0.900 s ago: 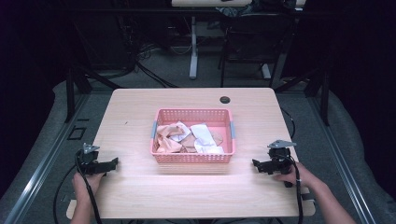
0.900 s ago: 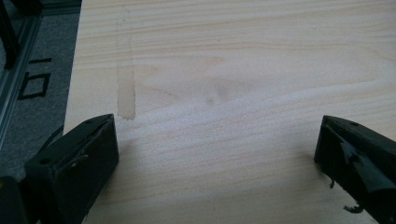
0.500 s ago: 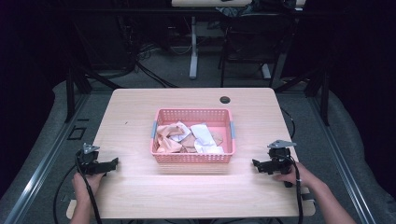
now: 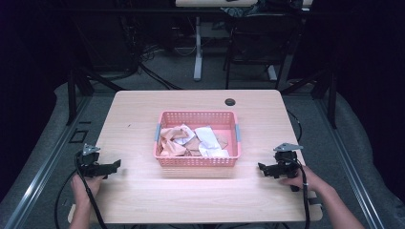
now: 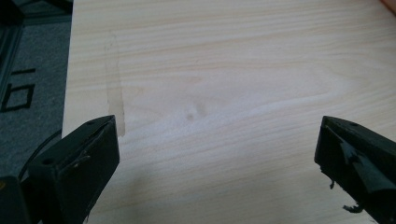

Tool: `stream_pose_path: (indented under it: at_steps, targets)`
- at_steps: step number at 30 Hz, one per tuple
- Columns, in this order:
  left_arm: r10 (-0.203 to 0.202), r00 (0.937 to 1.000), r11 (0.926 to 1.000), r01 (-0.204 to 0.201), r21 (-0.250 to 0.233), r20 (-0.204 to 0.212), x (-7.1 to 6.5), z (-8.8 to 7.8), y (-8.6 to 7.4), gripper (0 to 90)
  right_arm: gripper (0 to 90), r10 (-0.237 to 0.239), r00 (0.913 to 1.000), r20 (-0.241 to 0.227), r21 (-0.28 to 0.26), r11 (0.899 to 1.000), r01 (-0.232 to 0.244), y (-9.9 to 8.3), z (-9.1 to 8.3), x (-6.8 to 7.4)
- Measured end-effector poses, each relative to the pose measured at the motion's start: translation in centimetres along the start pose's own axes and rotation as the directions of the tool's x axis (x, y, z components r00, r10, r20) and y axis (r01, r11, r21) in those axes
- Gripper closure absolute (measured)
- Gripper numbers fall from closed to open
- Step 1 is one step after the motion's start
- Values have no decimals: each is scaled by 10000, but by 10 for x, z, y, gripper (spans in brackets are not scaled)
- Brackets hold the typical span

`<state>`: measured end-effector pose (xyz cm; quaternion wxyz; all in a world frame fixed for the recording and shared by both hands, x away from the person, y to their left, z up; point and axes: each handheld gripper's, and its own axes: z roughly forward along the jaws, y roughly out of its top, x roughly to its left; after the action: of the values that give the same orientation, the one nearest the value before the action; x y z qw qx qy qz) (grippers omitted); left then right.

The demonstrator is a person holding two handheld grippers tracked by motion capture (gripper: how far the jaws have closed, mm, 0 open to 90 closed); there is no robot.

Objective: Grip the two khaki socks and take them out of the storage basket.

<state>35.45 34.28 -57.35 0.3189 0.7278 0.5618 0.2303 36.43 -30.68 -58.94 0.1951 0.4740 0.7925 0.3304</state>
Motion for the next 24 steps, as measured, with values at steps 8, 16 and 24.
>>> stream_pose_path:
  at_steps: [8,16,24]
  targets:
    - [727,9943,9967,-751,291,781,-14,-9,20,0,0,-3,10000,2,1,10000,3,0,0,0]
    - [945,9893,9954,-958,60,1113,-23,-20,39,0,0,-3,10000,4,1,10000,3,0,0,0]
    - [1332,9800,9907,-1358,78,1477,-35,-25,57,0,0,10,10000,-41,-12,10000,-10,0,0,0]
